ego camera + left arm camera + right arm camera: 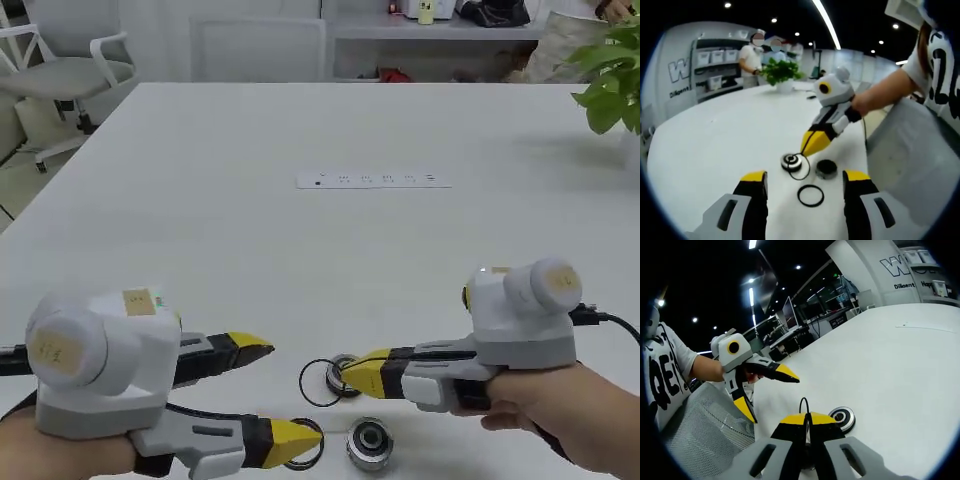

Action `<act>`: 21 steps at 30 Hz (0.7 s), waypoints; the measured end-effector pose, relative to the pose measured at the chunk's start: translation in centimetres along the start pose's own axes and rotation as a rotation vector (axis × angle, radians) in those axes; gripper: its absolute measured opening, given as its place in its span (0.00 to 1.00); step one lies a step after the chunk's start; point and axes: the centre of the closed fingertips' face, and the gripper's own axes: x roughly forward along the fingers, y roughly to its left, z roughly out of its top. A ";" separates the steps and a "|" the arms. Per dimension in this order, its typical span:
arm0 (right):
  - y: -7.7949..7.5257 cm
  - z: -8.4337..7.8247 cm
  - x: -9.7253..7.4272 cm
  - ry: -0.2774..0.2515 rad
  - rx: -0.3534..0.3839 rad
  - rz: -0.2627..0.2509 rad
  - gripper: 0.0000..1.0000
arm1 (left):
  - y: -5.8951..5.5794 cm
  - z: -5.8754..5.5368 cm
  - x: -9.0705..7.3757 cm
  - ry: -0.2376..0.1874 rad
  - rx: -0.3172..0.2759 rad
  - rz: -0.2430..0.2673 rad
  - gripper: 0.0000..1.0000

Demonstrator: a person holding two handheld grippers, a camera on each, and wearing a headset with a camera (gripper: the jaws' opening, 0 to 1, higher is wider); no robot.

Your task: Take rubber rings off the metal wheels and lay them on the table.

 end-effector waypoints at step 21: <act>2.5 -2.6 1.6 0.098 0.000 0.090 0.00 | -0.7 -1.9 -1.2 0.031 -0.006 0.014 0.63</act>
